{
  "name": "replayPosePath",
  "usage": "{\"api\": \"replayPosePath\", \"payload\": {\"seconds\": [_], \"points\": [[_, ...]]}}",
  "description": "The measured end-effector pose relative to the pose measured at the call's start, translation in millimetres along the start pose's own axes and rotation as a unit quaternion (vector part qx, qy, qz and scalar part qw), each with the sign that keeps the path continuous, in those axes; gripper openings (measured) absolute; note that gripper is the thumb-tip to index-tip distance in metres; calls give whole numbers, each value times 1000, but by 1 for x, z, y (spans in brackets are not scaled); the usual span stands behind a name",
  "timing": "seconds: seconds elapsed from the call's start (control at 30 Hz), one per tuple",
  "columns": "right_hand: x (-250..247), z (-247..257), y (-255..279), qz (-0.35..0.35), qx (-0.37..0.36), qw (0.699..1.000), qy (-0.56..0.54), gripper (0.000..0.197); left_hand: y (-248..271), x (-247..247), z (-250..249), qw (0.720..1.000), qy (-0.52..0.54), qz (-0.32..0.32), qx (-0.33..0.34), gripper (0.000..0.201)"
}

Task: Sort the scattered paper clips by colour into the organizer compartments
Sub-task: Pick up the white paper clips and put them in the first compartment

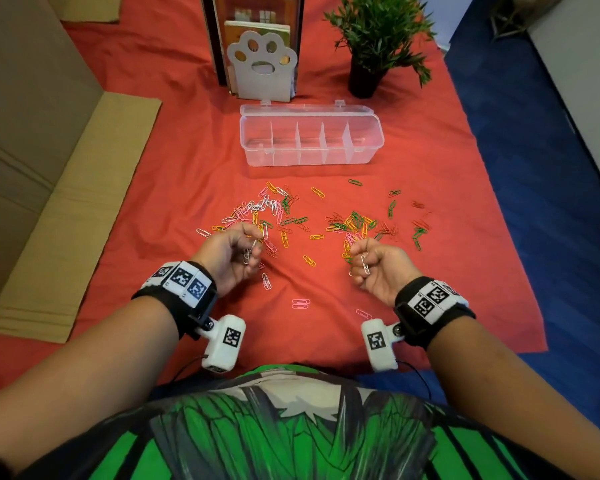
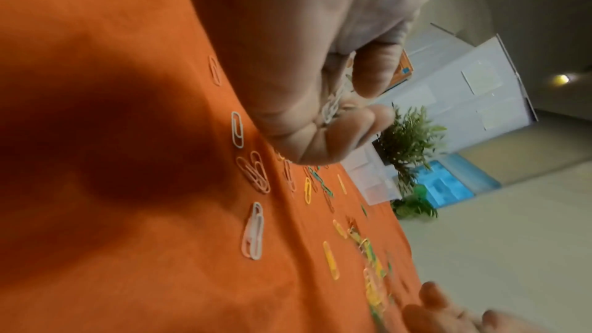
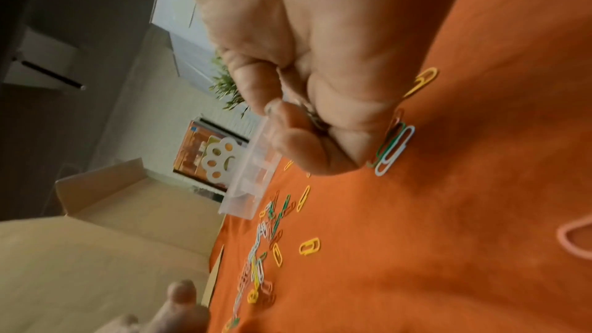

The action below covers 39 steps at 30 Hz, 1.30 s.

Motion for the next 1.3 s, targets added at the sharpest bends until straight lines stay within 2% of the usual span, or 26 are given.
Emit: {"api": "replayPosePath", "payload": {"seconds": [0.07, 0.1, 0.17, 0.23, 0.27, 0.3, 0.33, 0.37, 0.43, 0.53, 0.6, 0.67, 0.77, 0.83, 0.87, 0.93, 0.97, 1.03, 1.1, 1.13, 1.17, 1.2, 1.23, 1.27, 1.3], "points": [[-6, 3, 0, 3, 15, 1000, -6, 12, -3, 4, 3, 991, -131, -28, 16, 21], [-9, 4, 0, -1, 21, 1000, -8, 10, -5, 4, 6, 973, -223, -43, 35, 20], [-15, 2, -2, -38, 33, 999, 19, 18, -8, 3, 12, 918, -386, -34, 86, 18], [-18, 1, -7, -73, -2, 986, 152, 19, -9, 2, 19, 853, -512, -4, 102, 15], [-17, 2, -8, -83, -30, 956, 280, 19, -8, 1, 21, 809, -579, -10, 104, 14], [-16, 3, -8, -88, -62, 903, 416, 21, -6, 0, 21, 765, -634, -22, 109, 16], [-14, 3, -7, -89, -90, 839, 530, 22, -5, 0, 22, 737, -665, -32, 116, 18], [-13, 1, -6, -91, -112, 788, 599, 20, -4, -1, 21, 727, -675, -39, 120, 16], [-12, -6, -7, -94, -149, 739, 651, 8, -1, -2, 20, 726, -676, -47, 121, 10], [-10, -16, -10, -92, -169, 707, 681, 18, -1, -5, 21, 733, -669, -49, 112, 1], [-7, -17, -10, -92, -172, 688, 699, 21, -1, -8, 21, 745, -658, -51, 100, 9], [-5, -16, -10, -89, -169, 678, 710, 22, -2, -10, 21, 760, -641, -63, 90, 10], [-4, -13, -11, -90, -166, 664, 724, 25, 0, -12, 18, 758, -638, -89, 99, 6], [-3, -12, -9, -102, -158, 635, 750, 30, 2, -10, 17, 739, -660, -84, 110, 14], [-2, -13, -7, -107, -153, 617, 764, 31, 3, -8, 18, 720, -680, -77, 116, 16], [2, -17, -4, -106, -150, 585, 790, 31, 3, -3, 22, 687, -714, -65, 118, 15], [4, -20, -4, -98, -149, 575, 798, 32, 3, -1, 23, 679, -722, -63, 114, 14], [8, -21, -7, -83, -149, 584, 794, 33, 2, 0, 25, 679, -724, -59, 105, 12], [8, -14, -11, -76, -152, 625, 762, 26, 3, 0, 24, 689, -715, -60, 106, 10], [8, -9, -13, -72, -155, 659, 733, 21, 3, -1, 23, 698, -705, -67, 108, 10], [7, -4, -15, -68, -151, 709, 685, 15, 3, -2, 21, 708, -693, -77, 110, 10], [6, 1, -16, -53, -142, 774, 615, 10, 3, -3, 20, 717, -683, -88, 111, 11], [7, 4, -15, -38, -131, 835, 533, 14, 3, -4, 19, 725, -674, -94, 110, 11], [8, 7, -13, -30, -126, 881, 454, 20, 2, -5, 18, 734, -663, -97, 109, 11], [10, 10, -11, -27, -123, 915, 383, 24, 1, -6, 17, 743, -654, -95, 109, 9]]}}
Point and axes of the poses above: each hand's wrist, its own y-axis away from the middle knuckle, its own x-axis out of the palm, z = x × y, the point moved 3 cm from there along -y, towards the middle knuckle, and after that the axes turned 12 degrees about -y, right-handed, at the moved point
